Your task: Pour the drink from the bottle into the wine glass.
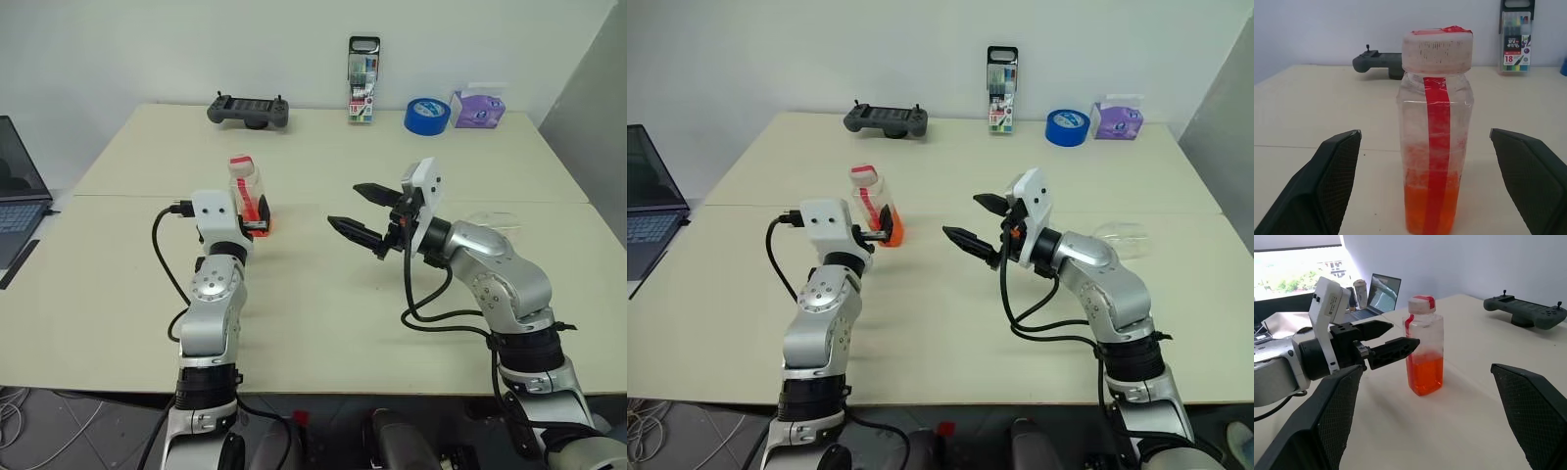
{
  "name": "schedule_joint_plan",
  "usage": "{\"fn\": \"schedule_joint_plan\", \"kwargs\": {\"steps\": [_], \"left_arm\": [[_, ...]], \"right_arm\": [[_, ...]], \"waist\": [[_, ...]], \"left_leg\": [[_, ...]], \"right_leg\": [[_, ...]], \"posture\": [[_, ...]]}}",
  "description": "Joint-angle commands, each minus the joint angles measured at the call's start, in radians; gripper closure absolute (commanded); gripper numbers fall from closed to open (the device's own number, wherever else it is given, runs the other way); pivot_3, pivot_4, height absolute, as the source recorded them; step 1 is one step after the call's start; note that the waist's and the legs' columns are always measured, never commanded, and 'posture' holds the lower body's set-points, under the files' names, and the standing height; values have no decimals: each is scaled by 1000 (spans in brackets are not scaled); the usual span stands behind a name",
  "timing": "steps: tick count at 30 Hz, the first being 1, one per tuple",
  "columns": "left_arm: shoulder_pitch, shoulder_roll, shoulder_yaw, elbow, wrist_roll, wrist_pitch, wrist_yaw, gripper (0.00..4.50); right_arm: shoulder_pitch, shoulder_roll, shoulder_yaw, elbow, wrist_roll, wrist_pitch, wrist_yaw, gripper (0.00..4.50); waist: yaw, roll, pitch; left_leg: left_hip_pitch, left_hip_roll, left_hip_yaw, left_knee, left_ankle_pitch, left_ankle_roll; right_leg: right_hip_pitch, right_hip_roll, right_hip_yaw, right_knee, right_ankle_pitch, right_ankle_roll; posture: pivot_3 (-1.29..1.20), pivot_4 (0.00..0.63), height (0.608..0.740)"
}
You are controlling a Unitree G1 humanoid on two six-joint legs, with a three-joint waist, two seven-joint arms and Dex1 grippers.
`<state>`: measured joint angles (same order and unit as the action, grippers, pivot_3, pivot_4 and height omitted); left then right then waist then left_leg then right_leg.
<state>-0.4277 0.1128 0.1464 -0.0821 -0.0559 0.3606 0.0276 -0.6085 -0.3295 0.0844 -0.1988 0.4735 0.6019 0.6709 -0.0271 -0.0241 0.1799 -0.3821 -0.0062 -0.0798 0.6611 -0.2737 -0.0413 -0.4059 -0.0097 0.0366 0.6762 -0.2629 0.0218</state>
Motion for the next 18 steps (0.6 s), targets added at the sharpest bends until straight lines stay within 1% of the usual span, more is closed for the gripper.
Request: {"fn": "schedule_joint_plan", "kwargs": {"steps": [1, 11, 18], "left_arm": [[-54, 11, 9, 49, -13, -59, -15, 12], [-203, 64, 4, 326, -13, -229, -74, 12], [-239, 74, 3, 419, -11, -296, -79, 12]], "right_arm": [[-25, 5, -4, -15, 4, -14, 6, 0], [-15, 2, 17, -20, -24, -20, 1, 0], [-4, -5, 10, -39, -21, -5, -9, 0]], "waist": [[0, 0, 0], [-1, 0, 0], [-1, 0, 0]], "left_leg": [[0, 0, 0, 0, 0, 0], [0, 0, 0, 0, 0, 0], [0, -1, 0, 0, 0, 0]], "right_leg": [[0, 0, 0, 0, 0, 0], [-1, 0, 0, 1, 0, 0], [-1, -2, 0, 0, 0, 0]], "posture": [[0, 150, 740], [0, 150, 740], [0, 150, 740]]}}
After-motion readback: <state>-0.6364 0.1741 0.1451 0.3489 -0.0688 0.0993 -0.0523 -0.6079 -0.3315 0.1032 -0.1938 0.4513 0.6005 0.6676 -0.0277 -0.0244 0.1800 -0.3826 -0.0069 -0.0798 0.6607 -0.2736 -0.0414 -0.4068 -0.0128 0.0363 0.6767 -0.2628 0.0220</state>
